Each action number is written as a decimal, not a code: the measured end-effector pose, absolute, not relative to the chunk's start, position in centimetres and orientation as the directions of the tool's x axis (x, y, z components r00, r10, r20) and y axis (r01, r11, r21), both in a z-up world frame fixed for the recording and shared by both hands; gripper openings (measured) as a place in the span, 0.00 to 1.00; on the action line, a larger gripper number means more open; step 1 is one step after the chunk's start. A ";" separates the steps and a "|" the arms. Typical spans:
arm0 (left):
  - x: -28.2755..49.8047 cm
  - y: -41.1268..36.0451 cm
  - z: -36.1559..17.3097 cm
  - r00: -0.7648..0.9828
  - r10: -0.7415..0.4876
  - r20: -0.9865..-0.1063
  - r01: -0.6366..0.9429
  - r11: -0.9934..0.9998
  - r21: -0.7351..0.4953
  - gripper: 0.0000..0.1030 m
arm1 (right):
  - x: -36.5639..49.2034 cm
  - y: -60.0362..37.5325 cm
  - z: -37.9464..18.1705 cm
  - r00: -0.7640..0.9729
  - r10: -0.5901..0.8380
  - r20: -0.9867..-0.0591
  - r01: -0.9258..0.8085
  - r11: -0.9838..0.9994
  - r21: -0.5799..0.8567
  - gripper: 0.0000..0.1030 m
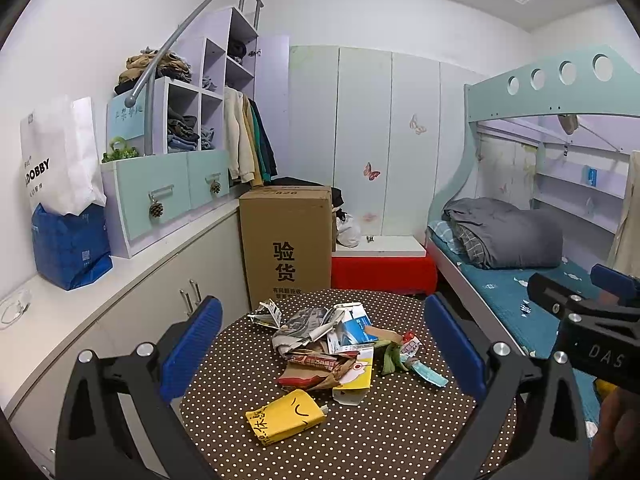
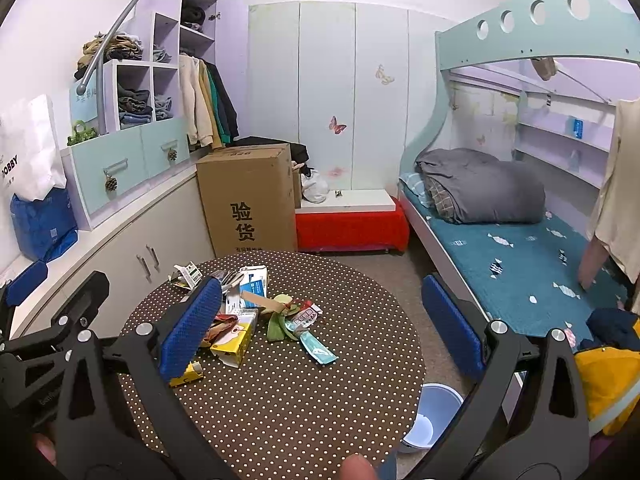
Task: Collect trash
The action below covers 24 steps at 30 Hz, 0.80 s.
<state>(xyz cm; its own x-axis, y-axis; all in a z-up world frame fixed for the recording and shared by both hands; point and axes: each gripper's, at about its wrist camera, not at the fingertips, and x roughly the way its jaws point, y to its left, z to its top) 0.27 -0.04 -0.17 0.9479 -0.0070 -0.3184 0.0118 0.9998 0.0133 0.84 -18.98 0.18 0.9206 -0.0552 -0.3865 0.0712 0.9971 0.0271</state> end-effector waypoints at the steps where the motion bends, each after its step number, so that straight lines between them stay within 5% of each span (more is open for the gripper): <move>1: 0.3 0.0 -0.2 0.948 -0.006 -0.318 0.011 1.000 0.013 0.96 | 0.8 -18.9 0.2 0.921 -0.055 -0.386 0.071 0.997 0.026 0.95; 24: 2.6 1.0 -2.3 0.924 -0.022 -0.382 0.018 1.000 -0.016 0.96 | 3.0 -18.4 -0.9 0.897 -0.051 -0.438 0.059 0.998 0.003 0.95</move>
<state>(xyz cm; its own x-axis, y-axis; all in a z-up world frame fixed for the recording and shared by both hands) 2.58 0.96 -2.27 0.9238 -0.0225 -0.3823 0.0179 0.9997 -0.0156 2.97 -18.38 -0.90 0.8974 -0.0514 -0.4382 0.0587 0.9983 0.0033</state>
